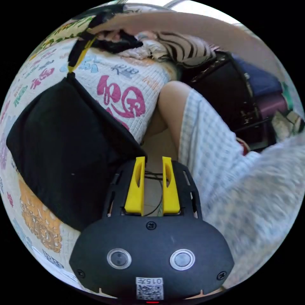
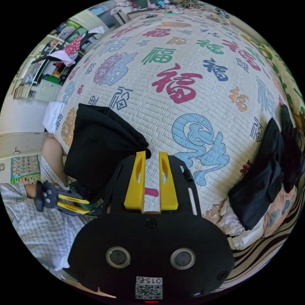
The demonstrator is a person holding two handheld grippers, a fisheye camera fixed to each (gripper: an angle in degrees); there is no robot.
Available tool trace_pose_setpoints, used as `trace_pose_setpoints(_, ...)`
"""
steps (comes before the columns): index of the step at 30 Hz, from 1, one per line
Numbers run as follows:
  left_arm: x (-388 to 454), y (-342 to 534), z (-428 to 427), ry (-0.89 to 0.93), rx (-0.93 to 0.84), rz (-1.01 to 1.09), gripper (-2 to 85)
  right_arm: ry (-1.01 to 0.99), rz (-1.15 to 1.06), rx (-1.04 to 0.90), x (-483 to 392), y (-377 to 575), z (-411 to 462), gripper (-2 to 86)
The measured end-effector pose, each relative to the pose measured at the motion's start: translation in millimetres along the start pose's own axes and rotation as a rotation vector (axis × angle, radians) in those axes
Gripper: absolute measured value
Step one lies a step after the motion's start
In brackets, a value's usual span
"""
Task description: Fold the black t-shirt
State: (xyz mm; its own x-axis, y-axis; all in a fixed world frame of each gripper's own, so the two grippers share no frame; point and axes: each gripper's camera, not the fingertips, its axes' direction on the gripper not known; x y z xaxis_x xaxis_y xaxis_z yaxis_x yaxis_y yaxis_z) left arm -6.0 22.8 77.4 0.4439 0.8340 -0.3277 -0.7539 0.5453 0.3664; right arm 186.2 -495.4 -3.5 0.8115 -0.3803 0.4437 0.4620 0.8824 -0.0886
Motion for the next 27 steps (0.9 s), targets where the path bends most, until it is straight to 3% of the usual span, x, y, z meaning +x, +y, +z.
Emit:
trace_pose_setpoints(5,-86,1,-110,-0.143,0.159,0.029,9.3,-0.052,0.004,0.118,24,37,-23,7.7)
trace_pose_setpoints(10,-175,-29,-145,-0.235,0.134,0.04,10.1,-0.082,0.017,0.085,43,46,-12,8.6)
trace_pose_setpoints(18,-279,-90,-70,-0.046,-0.157,0.143,7.3,-0.152,0.016,0.097,75,59,-5,2.9)
trace_pose_setpoints(27,-373,-102,-77,0.085,-0.252,0.108,0.8,-0.105,-0.037,0.102,103,67,-3,0.3)
